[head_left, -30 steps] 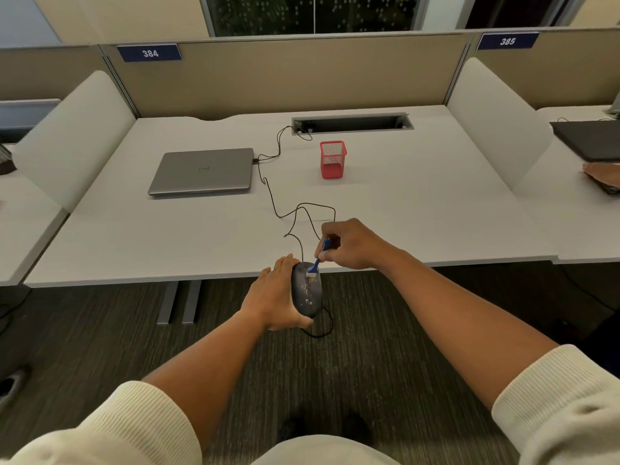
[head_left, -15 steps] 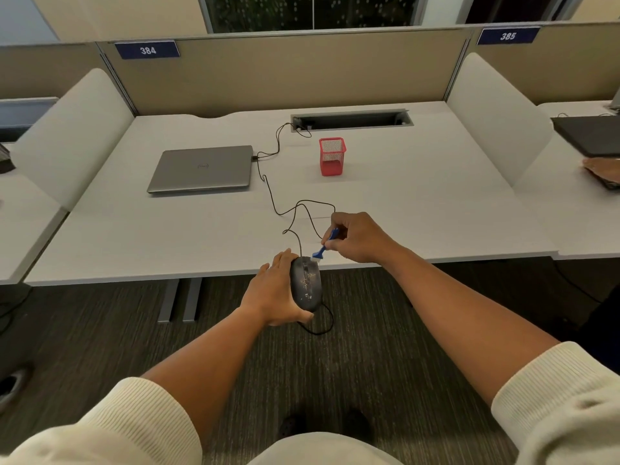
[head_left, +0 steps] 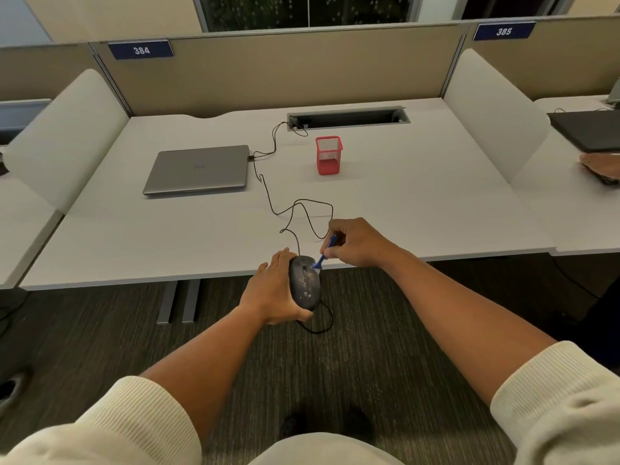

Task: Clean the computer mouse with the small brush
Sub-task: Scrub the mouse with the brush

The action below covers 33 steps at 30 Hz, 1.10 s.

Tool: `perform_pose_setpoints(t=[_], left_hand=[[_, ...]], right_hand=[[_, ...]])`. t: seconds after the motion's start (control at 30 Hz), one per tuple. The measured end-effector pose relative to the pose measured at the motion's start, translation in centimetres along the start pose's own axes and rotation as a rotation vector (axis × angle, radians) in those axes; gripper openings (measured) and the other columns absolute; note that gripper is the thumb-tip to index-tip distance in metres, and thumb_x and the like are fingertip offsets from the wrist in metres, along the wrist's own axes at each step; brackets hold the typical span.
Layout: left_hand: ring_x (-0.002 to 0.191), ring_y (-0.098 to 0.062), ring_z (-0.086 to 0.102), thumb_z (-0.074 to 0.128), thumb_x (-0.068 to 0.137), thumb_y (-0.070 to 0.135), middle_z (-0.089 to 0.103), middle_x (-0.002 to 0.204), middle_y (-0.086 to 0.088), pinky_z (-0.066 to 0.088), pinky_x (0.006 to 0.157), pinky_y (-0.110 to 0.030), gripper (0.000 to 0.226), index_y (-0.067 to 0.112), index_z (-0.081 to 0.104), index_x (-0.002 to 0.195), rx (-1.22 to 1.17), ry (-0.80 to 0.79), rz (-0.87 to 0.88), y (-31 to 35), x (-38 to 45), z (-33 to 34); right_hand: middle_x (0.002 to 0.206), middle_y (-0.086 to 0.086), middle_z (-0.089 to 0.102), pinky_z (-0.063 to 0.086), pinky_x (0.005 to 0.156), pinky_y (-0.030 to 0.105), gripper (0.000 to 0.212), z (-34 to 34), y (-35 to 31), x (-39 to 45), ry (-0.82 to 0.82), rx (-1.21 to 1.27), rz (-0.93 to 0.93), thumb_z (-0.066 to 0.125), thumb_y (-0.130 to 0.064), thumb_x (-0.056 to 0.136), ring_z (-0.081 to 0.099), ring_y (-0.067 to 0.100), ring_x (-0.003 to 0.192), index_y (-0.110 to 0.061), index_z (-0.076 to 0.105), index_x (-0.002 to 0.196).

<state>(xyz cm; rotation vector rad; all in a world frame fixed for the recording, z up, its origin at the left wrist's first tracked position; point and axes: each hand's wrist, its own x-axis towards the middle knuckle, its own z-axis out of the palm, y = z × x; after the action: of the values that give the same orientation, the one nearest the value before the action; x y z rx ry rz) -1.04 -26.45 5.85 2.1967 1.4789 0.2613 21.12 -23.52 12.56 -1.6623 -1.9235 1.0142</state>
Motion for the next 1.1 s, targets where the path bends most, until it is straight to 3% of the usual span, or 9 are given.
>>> perform_pose_setpoints(t=[0.1,0.27,0.43,0.6,0.77,0.97,1.1], left_hand=[[0.109,-0.014,0.049,0.082,0.042,0.073,0.045,0.134,0.006,0.055,0.087,-0.035,0.116,0.034,0.029,0.137,0.002,0.001,-0.005,-0.2,0.1,0.0],[0.110,-0.015,0.049,0.082,0.040,0.073,0.044,0.135,0.007,0.054,0.085,-0.034,0.118,0.035,0.027,0.136,0.002,0.008,0.009,-0.1,0.4,-0.1],[0.113,-0.018,0.050,0.082,0.041,0.072,0.043,0.139,0.006,0.055,0.088,-0.036,0.120,0.032,0.027,0.140,0.017,-0.007,-0.006,-0.1,0.7,0.0],[0.109,-0.014,0.048,0.082,0.040,0.072,0.044,0.134,0.008,0.054,0.082,-0.032,0.117,0.035,0.027,0.136,0.000,-0.002,0.007,0.3,0.8,0.0],[0.111,-0.017,0.049,0.083,0.041,0.072,0.044,0.136,0.005,0.055,0.087,-0.036,0.119,0.032,0.027,0.138,0.016,-0.016,-0.005,0.2,1.0,0.1],[0.115,-0.018,0.048,0.083,0.042,0.071,0.043,0.139,0.005,0.053,0.089,-0.036,0.121,0.032,0.026,0.140,0.006,-0.014,0.001,0.4,1.2,0.2],[0.110,-0.015,0.047,0.083,0.041,0.070,0.044,0.136,0.005,0.053,0.085,-0.032,0.117,0.033,0.027,0.137,0.009,-0.023,0.010,0.4,1.2,0.3]], right_hand=[[0.084,-0.004,0.072,0.050,0.063,0.020,0.018,-0.3,0.1,-0.1,-0.040,-0.009,-0.005,0.078,-0.012,0.077,0.066,0.008,0.075,-0.010,0.061,0.082],[0.080,-0.012,0.068,0.043,0.061,0.016,0.012,-0.5,0.3,0.2,0.095,0.055,0.013,0.074,-0.008,0.083,0.062,0.005,0.073,-0.005,0.065,0.091],[0.082,-0.010,0.072,0.046,0.060,0.017,0.018,-0.5,0.3,0.2,-0.029,0.016,0.011,0.079,-0.014,0.077,0.065,0.004,0.073,-0.010,0.063,0.084],[0.078,-0.017,0.065,0.040,0.058,0.012,0.014,-0.7,0.6,0.5,0.122,0.069,0.024,0.074,-0.010,0.084,0.060,0.001,0.070,-0.006,0.066,0.094],[0.082,-0.010,0.073,0.047,0.063,0.020,0.018,-0.5,0.9,0.3,-0.005,0.063,0.041,0.077,-0.012,0.079,0.066,0.003,0.074,-0.005,0.062,0.088],[0.084,-0.010,0.067,0.041,0.058,0.013,0.011,-0.3,1.1,0.7,0.160,0.093,0.048,0.072,-0.009,0.085,0.060,0.003,0.073,-0.010,0.061,0.088],[0.080,-0.016,0.069,0.043,0.058,0.014,0.018,-0.2,1.1,0.4,0.022,0.082,0.051,0.076,-0.013,0.080,0.064,0.001,0.070,-0.006,0.063,0.090]])
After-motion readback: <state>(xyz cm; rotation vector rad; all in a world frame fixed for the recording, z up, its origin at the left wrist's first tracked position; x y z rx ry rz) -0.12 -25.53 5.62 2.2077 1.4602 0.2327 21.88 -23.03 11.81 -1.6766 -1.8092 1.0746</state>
